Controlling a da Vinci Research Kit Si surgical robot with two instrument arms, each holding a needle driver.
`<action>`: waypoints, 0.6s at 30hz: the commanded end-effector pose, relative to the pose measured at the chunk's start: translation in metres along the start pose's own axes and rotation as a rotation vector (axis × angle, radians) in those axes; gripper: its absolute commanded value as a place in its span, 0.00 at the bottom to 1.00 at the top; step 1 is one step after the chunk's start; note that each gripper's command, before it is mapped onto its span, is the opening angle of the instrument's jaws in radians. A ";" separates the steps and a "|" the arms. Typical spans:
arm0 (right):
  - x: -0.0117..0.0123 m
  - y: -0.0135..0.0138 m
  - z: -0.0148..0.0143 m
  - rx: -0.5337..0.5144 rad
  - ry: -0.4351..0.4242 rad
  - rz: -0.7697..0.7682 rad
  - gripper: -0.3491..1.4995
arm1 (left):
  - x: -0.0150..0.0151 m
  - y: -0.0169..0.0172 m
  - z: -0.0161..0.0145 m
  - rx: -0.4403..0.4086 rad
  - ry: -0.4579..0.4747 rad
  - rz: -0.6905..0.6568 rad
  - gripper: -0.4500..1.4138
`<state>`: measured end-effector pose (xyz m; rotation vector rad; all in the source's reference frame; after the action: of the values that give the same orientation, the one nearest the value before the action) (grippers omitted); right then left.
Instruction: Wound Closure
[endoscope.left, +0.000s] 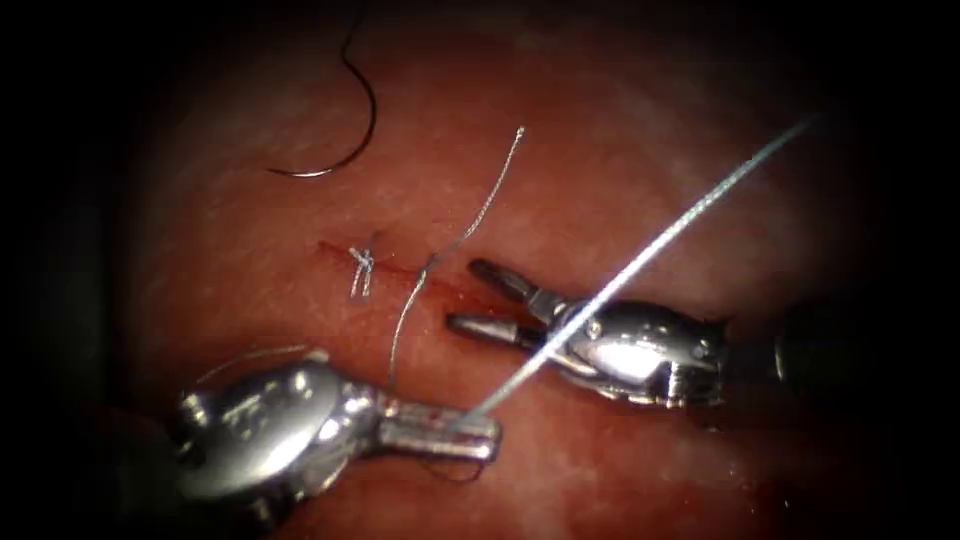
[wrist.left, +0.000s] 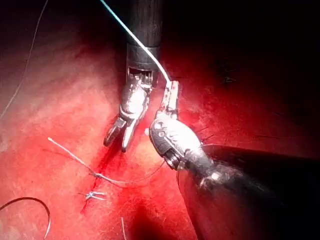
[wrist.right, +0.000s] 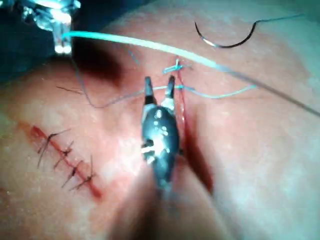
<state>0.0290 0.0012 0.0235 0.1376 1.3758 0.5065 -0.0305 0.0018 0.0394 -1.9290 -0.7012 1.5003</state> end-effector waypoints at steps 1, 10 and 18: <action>-0.0013 -0.0020 0.0020 0.021 0.001 -0.009 0.23 | -0.0007 0.0002 0.0002 -0.003 0.001 -0.011 0.00; -0.0039 -0.0043 0.0050 0.104 0.012 -0.046 0.07 | 0.0015 -0.0049 -0.0003 -0.029 0.012 -0.001 0.00; -0.0040 -0.0045 0.0056 0.129 0.047 -0.053 0.08 | 0.0002 -0.0106 -0.0022 0.003 0.002 0.066 0.00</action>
<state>0.0346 -0.0022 0.0262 0.1910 1.4548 0.3754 -0.0282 0.0102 0.0474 -1.9703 -0.6229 1.5447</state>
